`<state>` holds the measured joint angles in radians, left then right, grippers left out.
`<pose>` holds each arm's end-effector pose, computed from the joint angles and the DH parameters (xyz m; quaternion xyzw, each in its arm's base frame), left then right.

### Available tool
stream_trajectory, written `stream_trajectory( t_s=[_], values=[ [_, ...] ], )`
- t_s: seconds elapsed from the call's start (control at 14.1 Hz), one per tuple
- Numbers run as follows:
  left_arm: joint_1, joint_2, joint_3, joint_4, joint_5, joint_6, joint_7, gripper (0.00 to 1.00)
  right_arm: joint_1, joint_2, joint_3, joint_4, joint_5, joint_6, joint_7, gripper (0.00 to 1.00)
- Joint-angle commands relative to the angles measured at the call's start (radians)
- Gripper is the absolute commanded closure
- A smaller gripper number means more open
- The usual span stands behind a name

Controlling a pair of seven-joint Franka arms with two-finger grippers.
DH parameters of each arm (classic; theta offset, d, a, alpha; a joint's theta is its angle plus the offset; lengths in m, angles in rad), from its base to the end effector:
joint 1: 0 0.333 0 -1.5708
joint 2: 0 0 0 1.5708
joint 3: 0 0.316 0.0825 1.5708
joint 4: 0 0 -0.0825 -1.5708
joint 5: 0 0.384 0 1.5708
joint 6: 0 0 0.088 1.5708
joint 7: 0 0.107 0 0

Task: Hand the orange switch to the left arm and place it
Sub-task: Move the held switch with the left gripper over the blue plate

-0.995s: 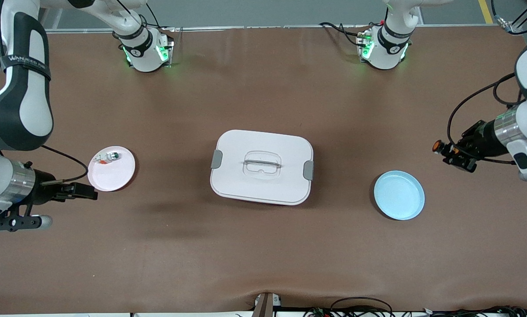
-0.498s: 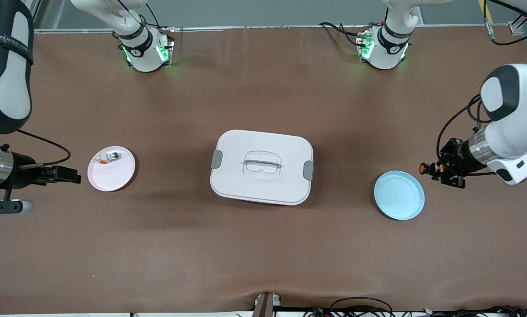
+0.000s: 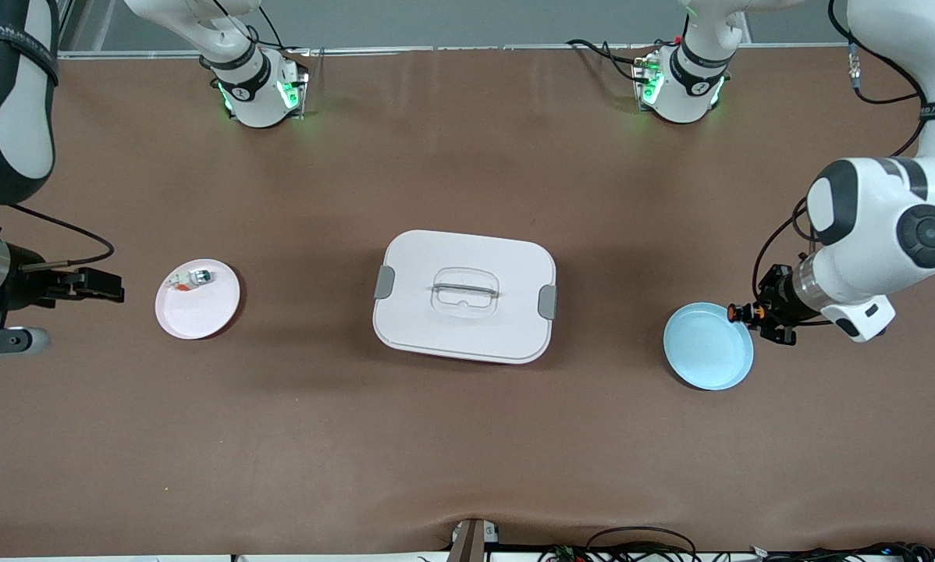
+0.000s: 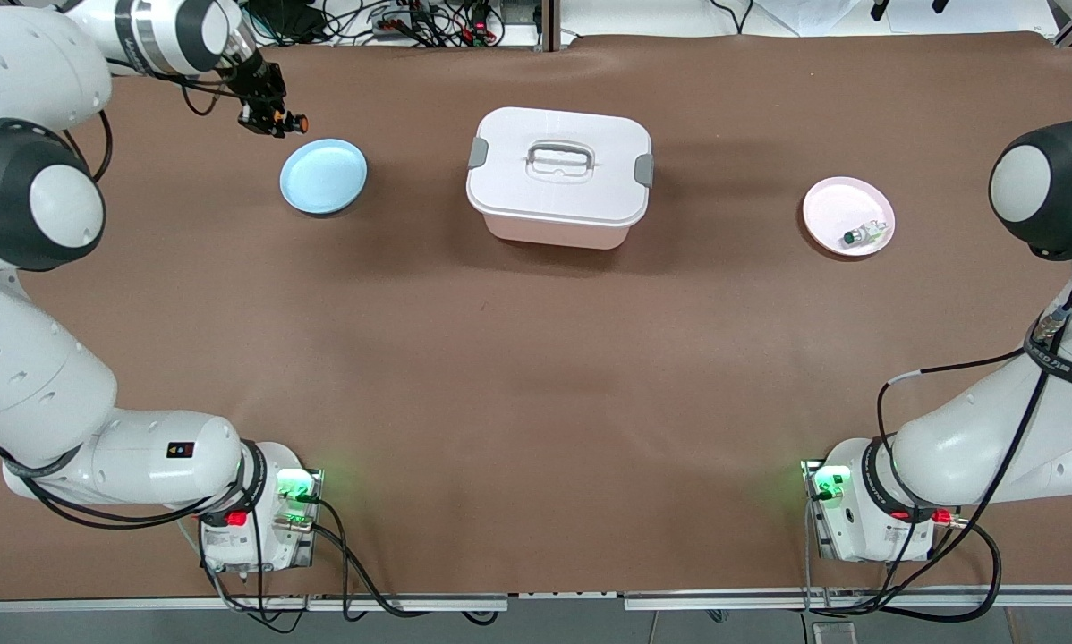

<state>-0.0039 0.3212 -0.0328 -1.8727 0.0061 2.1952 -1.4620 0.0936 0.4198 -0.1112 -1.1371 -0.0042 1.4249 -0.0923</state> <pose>0.6258 -0.0216 0.3429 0.7572 0.6531 -0.0013 0.0025 0.6596 0.0045 0.5594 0.9968 0.0404 -0.0659 0.0214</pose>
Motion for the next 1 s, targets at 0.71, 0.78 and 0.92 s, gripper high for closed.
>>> stream_trajectory(
  t_s=[0.71,0.78,0.92],
  values=[
    [0.015,0.185,-0.004,0.006,0.048,0.189,0.005,1.00,-0.055,-0.088,0.004,-0.030,0.092,-0.012,0.006,0.00],
    [0.015,0.190,-0.004,0.003,0.048,0.189,0.005,1.00,-0.054,-0.087,0.002,-0.039,0.090,-0.009,0.025,0.00],
    [0.013,0.203,-0.004,0.000,0.048,0.189,0.005,1.00,-0.046,-0.088,0.004,-0.047,0.069,-0.009,0.043,0.00]
  ],
)
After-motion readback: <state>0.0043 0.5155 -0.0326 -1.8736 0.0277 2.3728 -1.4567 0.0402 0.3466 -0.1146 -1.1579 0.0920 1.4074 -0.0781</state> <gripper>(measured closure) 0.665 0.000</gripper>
